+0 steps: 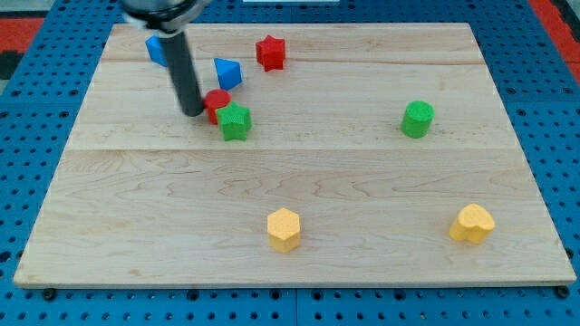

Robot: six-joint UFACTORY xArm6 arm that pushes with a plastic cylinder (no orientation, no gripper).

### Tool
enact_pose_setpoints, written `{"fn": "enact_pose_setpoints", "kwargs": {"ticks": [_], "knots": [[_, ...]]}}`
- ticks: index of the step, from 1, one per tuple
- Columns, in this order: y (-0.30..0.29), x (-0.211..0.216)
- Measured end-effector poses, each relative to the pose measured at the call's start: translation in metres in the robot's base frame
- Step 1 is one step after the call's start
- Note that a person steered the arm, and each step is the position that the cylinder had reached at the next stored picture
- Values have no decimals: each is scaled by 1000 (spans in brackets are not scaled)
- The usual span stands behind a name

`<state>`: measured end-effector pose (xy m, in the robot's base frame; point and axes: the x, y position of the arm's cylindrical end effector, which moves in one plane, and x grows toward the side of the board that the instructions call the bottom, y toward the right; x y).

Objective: Place the red circle on top of the green circle

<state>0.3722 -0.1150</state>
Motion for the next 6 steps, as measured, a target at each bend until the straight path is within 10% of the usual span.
{"fn": "enact_pose_setpoints", "kwargs": {"ticks": [6], "knots": [[216,-16]]}}
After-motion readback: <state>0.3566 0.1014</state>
